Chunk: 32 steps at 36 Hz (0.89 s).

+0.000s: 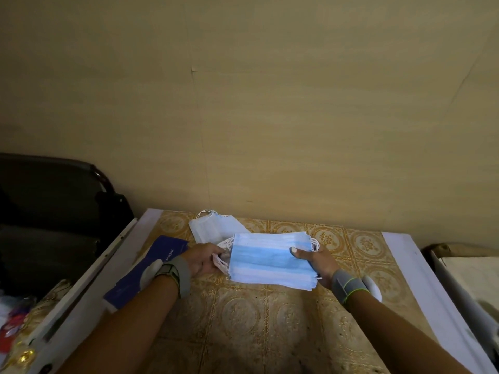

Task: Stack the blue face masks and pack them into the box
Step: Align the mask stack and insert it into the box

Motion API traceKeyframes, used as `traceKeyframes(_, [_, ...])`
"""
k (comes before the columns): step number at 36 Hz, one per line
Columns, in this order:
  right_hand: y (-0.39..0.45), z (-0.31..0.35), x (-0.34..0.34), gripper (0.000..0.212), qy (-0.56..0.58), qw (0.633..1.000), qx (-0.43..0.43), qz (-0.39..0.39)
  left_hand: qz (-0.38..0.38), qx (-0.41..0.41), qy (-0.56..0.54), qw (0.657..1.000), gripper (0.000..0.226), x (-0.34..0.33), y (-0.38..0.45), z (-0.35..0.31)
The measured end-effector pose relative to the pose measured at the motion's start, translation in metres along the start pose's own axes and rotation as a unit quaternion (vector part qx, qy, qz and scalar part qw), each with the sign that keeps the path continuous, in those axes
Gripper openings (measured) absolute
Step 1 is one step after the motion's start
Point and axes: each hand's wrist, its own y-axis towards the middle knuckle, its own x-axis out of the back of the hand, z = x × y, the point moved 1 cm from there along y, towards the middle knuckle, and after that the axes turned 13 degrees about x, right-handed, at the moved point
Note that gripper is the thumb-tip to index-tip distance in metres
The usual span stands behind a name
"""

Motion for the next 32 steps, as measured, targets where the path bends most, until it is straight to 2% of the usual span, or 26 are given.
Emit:
traceKeyframes(3, [0.001,-0.002,0.001,0.024,-0.002,1.000,-0.001,0.005,0.050,0.039,0.050,0.997,0.022,-0.002,-0.003,0.001])
traceKeyframes(5, [0.002,-0.001,0.002,0.035,-0.002,1.000,0.001,0.012,0.072,0.058,0.091,0.992,0.024,-0.004,-0.006,0.002])
traceKeyframes(7, [0.002,-0.002,0.005,0.045,-0.006,1.000,-0.002,0.015,0.062,0.060,0.125,0.988,0.023,-0.003,-0.003,0.003])
traceKeyframes(9, [0.003,-0.002,0.007,0.038,-0.007,1.000,-0.003,0.016,0.035,0.050,0.158,0.986,0.018,0.001,-0.001,0.004])
traceKeyframes(11, [0.004,-0.003,0.009,0.045,-0.005,1.000,0.000,0.018,0.000,0.029,0.185,0.982,0.013,0.005,0.001,0.003])
traceKeyframes(13, [0.005,-0.004,0.010,0.057,-0.003,1.000,-0.001,0.015,-0.031,0.008,0.183,0.983,0.010,0.005,0.002,0.004])
traceKeyframes(14, [0.005,-0.005,0.010,0.053,-0.001,1.000,0.000,0.015,-0.048,-0.004,0.182,0.982,0.005,0.002,-0.002,0.004])
traceKeyframes(16, [0.005,-0.006,0.012,0.045,0.004,1.000,-0.003,0.013,-0.066,-0.025,0.165,0.984,0.015,-0.003,-0.005,0.004])
traceKeyframes(23, [0.006,-0.008,0.016,0.047,0.009,1.000,-0.011,0.001,-0.027,-0.066,0.107,0.992,0.010,-0.004,-0.009,-0.001])
traceKeyframes(27, [0.006,-0.009,0.017,0.072,0.006,1.000,-0.012,-0.007,-0.041,-0.126,0.095,0.987,0.015,-0.009,-0.009,-0.003])
traceKeyframes(28, [0.005,-0.009,0.016,0.070,0.006,1.000,-0.013,-0.004,-0.057,-0.140,0.105,0.983,0.016,-0.011,-0.010,-0.004])
traceKeyframes(32, [0.004,-0.009,0.014,0.038,0.006,1.000,-0.009,0.003,-0.120,-0.189,0.118,0.967,0.021,-0.013,-0.012,-0.005])
